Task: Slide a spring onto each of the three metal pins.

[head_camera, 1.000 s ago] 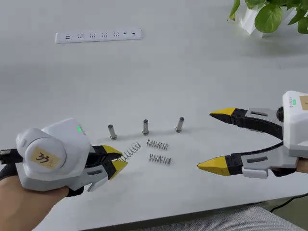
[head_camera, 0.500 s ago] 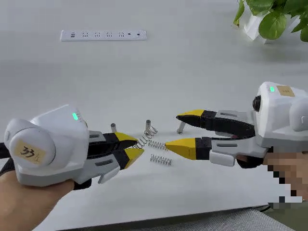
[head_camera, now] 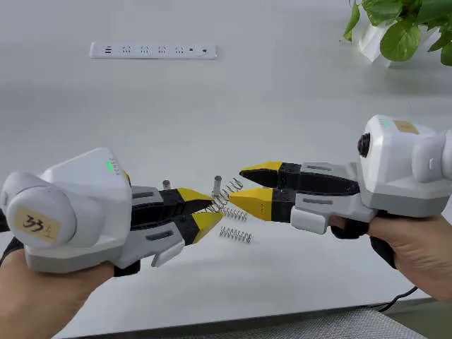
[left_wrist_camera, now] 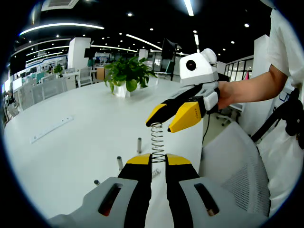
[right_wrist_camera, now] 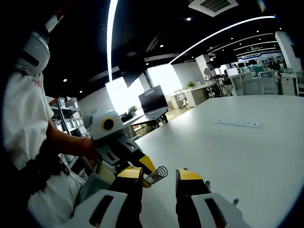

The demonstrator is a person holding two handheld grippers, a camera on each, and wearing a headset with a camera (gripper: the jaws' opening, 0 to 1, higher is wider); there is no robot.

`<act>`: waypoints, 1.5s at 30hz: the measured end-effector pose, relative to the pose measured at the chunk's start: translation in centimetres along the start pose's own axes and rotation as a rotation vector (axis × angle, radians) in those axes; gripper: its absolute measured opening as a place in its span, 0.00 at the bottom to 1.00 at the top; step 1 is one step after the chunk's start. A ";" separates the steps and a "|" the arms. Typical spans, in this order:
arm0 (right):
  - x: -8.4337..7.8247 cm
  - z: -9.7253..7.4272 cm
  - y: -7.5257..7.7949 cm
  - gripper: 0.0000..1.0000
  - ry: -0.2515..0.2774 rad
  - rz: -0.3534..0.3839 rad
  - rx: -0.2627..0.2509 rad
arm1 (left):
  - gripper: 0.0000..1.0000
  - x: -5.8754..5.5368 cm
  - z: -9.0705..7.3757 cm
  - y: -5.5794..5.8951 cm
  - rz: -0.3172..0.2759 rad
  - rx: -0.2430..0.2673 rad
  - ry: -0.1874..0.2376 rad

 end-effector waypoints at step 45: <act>1.8 0.7 -1.6 0.06 -0.176 -0.269 0.052 | 0.07 0.1 0.4 0.7 0.013 -0.045 0.017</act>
Point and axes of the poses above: the centre of the closed fingertips' face, and the gripper's own axes: z roughly forward along the fingers, y roughly to its right, x roughly out of its top, the point moved 7 cm from there along -z, roughly backward along the fingers, and after that the axes turned 1 degree about y, right-handed, at the moved point
